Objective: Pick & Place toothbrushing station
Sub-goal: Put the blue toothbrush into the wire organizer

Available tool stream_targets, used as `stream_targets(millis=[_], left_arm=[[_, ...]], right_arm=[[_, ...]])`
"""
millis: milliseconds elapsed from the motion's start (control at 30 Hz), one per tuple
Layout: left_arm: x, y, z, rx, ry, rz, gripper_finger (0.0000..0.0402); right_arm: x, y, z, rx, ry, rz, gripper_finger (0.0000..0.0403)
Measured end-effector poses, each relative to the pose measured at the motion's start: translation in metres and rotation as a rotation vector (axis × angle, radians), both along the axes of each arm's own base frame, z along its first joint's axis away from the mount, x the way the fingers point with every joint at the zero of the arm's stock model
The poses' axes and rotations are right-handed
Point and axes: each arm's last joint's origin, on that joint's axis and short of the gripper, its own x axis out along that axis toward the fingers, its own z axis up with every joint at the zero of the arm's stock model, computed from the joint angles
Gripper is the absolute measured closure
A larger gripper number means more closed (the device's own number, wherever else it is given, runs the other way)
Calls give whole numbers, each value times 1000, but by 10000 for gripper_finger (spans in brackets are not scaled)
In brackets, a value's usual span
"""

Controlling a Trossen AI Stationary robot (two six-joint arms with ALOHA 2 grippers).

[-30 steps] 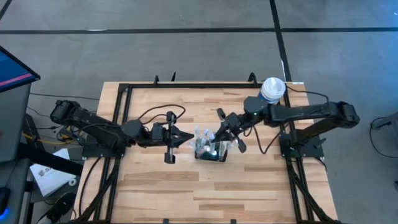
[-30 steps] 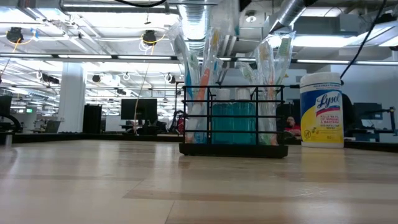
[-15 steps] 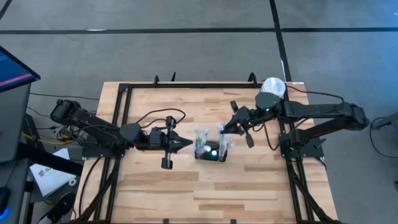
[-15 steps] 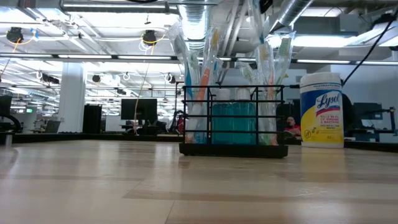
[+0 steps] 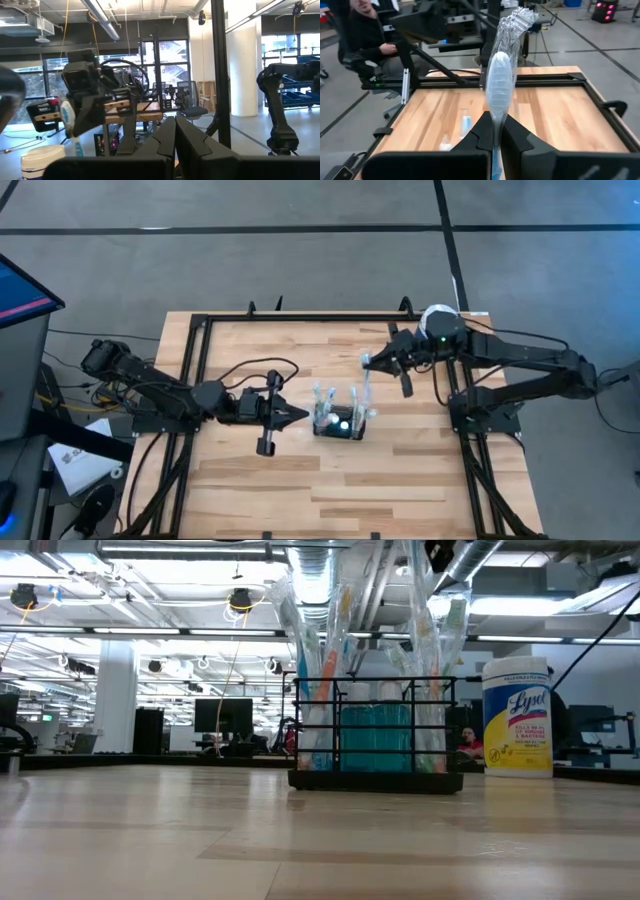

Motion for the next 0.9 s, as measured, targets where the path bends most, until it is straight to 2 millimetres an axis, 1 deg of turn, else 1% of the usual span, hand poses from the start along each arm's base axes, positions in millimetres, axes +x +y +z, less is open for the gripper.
stream_targets(millis=[233,400,467,567,700,900], left_arm=[[0,0,0,0,1,0,401],[0,0,0,0,1,0,401],[0,0,0,0,1,0,401],[0,0,0,0,1,0,401],[0,0,0,-1,1,0,401],[0,0,0,-1,1,1,401]], right_arm=[[-14,-9,5,2,-1,-55,401],[-22,-16,3,7,35,-115,400],[-22,-17,-4,14,54,-121,401],[-20,-18,-21,39,79,-126,401],[-19,-16,-37,69,35,-110,401],[-23,-7,-49,92,-16,-39,401]])
